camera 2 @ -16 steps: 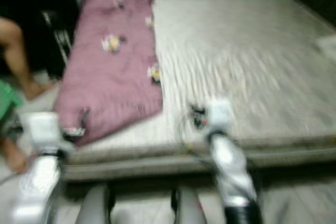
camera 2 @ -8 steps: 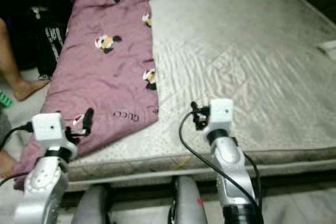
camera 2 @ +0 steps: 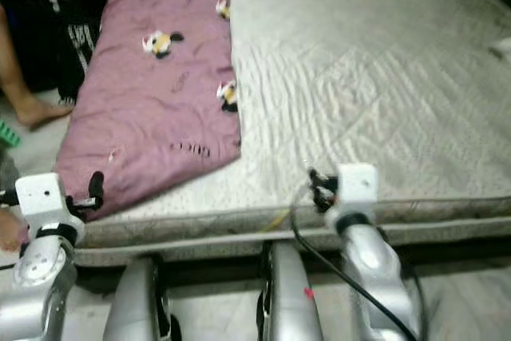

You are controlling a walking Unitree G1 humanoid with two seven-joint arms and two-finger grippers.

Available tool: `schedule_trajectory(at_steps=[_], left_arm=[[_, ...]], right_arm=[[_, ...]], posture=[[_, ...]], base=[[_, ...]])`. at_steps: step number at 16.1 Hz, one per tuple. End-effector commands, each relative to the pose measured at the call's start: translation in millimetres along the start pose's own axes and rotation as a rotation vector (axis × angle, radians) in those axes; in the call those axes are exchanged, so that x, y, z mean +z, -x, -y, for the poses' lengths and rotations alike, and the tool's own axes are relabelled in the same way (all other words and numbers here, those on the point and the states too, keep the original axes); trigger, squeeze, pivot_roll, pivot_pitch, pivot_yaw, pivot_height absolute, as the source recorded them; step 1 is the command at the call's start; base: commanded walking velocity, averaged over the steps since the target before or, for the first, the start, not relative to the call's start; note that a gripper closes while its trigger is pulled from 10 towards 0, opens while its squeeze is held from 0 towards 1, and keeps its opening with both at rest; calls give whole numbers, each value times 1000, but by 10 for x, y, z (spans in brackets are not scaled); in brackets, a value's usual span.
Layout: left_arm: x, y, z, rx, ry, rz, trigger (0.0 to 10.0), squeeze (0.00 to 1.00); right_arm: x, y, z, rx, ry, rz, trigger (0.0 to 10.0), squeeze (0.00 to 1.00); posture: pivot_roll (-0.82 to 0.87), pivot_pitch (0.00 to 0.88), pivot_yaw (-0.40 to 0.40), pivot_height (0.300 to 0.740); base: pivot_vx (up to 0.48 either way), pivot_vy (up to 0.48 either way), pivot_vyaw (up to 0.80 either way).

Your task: Clean up the room

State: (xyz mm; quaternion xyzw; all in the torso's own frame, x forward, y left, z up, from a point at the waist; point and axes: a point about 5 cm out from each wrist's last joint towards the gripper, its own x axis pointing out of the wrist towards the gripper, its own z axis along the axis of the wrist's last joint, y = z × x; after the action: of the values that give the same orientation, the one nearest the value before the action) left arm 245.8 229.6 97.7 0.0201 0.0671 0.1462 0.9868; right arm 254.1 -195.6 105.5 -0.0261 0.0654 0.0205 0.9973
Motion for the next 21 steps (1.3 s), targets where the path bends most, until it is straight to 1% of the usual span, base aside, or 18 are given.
schedule_trajectory(at_steps=[1, 2, 4, 6, 7, 9, 10, 12, 13, 14, 15, 16, 17, 18, 19, 20, 21], left_arm=[[-4, -23, -40, 17, -14, -4, 10000, 0], [-22, -79, -154, 50, -37, 4, 10000, 0], [-40, -129, -267, 97, -49, 14, 10000, 0], [-43, -238, -357, 143, -61, 21, 10000, 0], [-37, -332, -391, 165, -65, 17, 10000, 0], [-60, -483, -459, 224, -32, -25, 10000, 0], [-107, -595, -465, 236, -43, -74, 10000, 0], [-148, -690, -446, 241, -47, -130, 10000, 0], [-168, -727, -392, 219, -31, -159, 10000, 0], [-223, -766, -272, 143, -63, -213, 10000, 0], [-323, -791, 100, -106, -130, -297, 10000, 0], [-337, -787, 302, -239, -190, -294, 10000, 0], [-340, -786, 359, -278, -210, -291, 10000, 0], [-382, -736, 590, -432, -313, -301, 10000, 0], [-404, -696, 732, -520, -405, -293, 10000, 0], [-410, -657, 845, -585, -483, -268, 10000, 0], [-427, -595, 964, -654, -524, -252, 10000, 0]], right_arm=[[57, 27, 61, -17, 6, 14, 10000, 0], [35, 103, 141, -27, 32, -7, 10000, 0], [14, 149, 202, -37, 53, -23, 10000, 0], [20, 155, 241, -39, 62, -32, 10000, 0], [25, 137, 242, -35, 64, -33, 10000, 0], [32, 94, 211, -19, 70, -31, 10000, 0], [47, 54, 198, -13, 77, -27, 10000, 0], [73, 15, 203, -12, 82, -17, 10000, 0], [79, 6, 206, -11, 86, -14, 10000, 0], [79, -4, 203, -11, 87, -13, 10000, 0], [85, -37, 179, -3, 98, -5, 10000, 0], [93, -56, 165, 1, 100, 2, 10000, 0], [95, -61, 162, 2, 100, 3, 10000, 0], [107, -86, 151, 10, 107, 13, 10000, 0], [112, -111, 139, 16, 108, 18, 10000, 0], [116, -129, 129, 17, 106, 21, 10000, 0], [119, -140, 121, 17, 105, 24, 10000, 0]], posture=[[-119, 204, -22, 529], [-143, 217, -25, 529], [-152, 223, -29, 529], [-166, 216, -39, 529], [-163, 209, -47, 529], [-163, 199, -54, 529], [-173, 181, -59, 529], [-180, 171, -60, 529], [-180, 168, -61, 529], [-177, 161, -60, 529], [-178, 148, -60, 529], [-179, 141, -60, 529], [-179, 141, -60, 529], [-178, 126, -59, 529], [-177, 116, -56, 529], [-173, 111, -54, 529], [-170, 107, -53, 529]], base=[[0, 0, 0], [0, 0, 0], [0, 0, 0], [0, 0, 0], [0, 0, 0], [0, 0, 0], [0, 0, 0], [0, 0, 0], [0, 0, 0], [0, 0, 0], [0, 0, 0], [0, 0, 0], [0, 0, 0], [0, 0, 0], [0, 0, 0], [0, 0, 0], [0, 0, 0]])
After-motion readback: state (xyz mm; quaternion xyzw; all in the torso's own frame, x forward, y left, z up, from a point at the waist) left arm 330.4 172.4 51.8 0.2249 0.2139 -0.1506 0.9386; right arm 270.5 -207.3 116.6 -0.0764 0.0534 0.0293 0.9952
